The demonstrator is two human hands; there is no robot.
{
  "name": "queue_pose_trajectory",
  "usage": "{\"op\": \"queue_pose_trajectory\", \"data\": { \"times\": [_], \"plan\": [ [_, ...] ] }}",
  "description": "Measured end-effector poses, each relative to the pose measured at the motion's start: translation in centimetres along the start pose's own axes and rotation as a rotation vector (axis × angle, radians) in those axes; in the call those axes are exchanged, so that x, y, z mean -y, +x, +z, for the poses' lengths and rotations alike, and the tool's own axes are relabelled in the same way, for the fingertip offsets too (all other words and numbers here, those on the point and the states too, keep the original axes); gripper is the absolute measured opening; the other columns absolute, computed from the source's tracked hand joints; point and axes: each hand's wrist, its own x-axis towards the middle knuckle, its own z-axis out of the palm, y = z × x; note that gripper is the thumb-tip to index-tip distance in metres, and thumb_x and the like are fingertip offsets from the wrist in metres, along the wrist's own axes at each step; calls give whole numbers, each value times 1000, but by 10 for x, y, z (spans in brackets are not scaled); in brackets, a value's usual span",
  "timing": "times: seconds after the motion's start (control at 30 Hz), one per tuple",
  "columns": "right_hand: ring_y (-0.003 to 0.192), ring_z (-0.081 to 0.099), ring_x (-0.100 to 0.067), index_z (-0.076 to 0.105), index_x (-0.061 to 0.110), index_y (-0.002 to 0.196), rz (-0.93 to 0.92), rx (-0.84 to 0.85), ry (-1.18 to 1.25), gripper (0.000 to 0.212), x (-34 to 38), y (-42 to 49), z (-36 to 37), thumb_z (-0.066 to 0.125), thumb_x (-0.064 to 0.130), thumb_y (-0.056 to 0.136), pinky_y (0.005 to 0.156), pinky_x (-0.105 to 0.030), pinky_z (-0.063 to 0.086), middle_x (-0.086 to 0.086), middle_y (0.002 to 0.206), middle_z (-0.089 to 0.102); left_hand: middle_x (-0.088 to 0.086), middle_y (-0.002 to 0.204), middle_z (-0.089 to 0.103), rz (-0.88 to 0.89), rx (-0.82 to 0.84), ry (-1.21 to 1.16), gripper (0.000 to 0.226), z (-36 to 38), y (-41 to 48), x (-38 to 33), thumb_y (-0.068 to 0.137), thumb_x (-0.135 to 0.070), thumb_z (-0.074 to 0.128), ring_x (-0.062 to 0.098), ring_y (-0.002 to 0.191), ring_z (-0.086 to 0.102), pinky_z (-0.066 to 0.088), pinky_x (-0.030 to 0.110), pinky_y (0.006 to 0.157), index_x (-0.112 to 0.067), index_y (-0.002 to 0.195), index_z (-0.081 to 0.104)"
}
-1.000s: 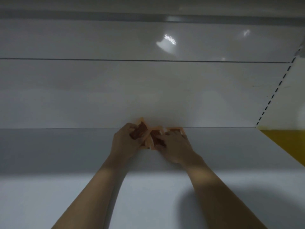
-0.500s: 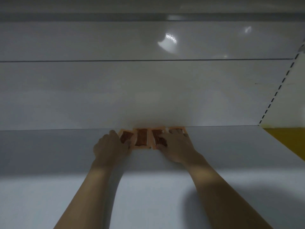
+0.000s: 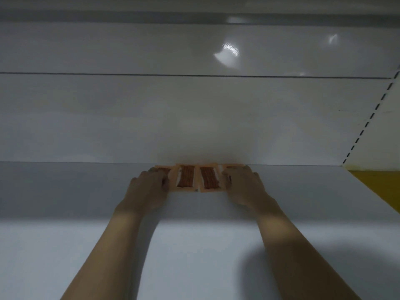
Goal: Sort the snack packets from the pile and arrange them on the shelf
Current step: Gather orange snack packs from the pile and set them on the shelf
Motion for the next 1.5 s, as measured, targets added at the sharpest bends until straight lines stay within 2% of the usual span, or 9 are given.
{"op": "queue_pose_trajectory", "data": {
  "times": [0.17, 0.3, 0.5, 0.77, 0.93, 1.07, 1.23, 1.37, 1.5],
  "plan": [
    [123, 44, -26, 60, 23, 129, 10, -63, 44, 37, -3, 5, 5, 39, 37, 102, 100, -34, 34, -3, 133, 57, 4, 140, 46, 3, 34, 11, 37, 8, 1, -6, 104, -37, 32, 28, 129, 42, 31, 45, 104, -24, 133, 52],
    [133, 38, -26, 51, 30, 140, -61, -70, 32, 41, 1, 2, -2, 45, 40, 100, 106, -34, 29, -1, 146, 46, -1, 158, 29, 63, -26, -77, 45, 4, -2, -12, 104, -41, 36, 22, 145, 21, 21, 46, 113, -34, 148, 37],
    [139, 33, -27, 37, 39, 147, -164, 110, -74, 49, 19, -4, 8, 38, 51, 99, 115, -45, 21, 0, 153, 38, -8, 162, 21, 190, 144, 7, 46, 13, -5, -30, 97, -58, 29, 20, 147, 22, 20, 50, 115, -49, 142, 38],
    [136, 36, -28, 51, 35, 137, -128, 33, -23, 43, 21, -5, 8, 45, 51, 97, 112, -41, 25, -4, 146, 42, -5, 162, 18, 169, 111, -18, 44, 13, -8, -31, 99, -51, 40, 21, 148, 19, 15, 45, 118, -41, 142, 40],
    [140, 32, -27, 42, 32, 145, 5, -54, -3, 45, 9, -2, 2, 38, 42, 102, 112, -41, 25, -8, 151, 37, -2, 160, 23, 64, 12, 7, 59, 14, -5, -31, 93, -63, 34, 24, 147, 16, 13, 52, 118, -43, 147, 26],
    [136, 34, -28, 49, 30, 139, 18, 52, 2, 41, 4, 1, 7, 36, 43, 102, 108, -41, 29, -6, 147, 42, -6, 164, 13, 69, 168, 98, 80, 20, -2, -29, 74, -79, 8, 27, 150, 10, 16, 54, 115, -53, 148, 21],
    [132, 38, -31, 56, 27, 130, 51, -2, 17, 40, 6, 4, 7, 46, 47, 97, 105, -42, 33, -9, 140, 48, 1, 164, 14, 78, 110, 75, 72, 22, -2, -33, 85, -74, 20, 26, 150, 11, 17, 44, 118, -44, 151, 21],
    [144, 22, -33, 32, 39, 149, -11, 29, 5, 51, 7, 5, 11, 41, 47, 100, 112, -47, 25, -11, 159, 21, 2, 165, 7, 90, 128, 79, 62, 21, -3, -33, 98, -61, 31, 26, 152, 6, 14, 42, 119, -39, 154, 16],
    [139, 33, -27, 44, 36, 143, -4, 6, 9, 44, 8, 6, 14, 39, 46, 100, 109, -44, 31, -6, 150, 40, 5, 165, 6, 103, 109, 73, 62, 21, -4, -35, 100, -56, 32, 26, 152, 5, 13, 41, 119, -36, 156, 16]
  ]
}}
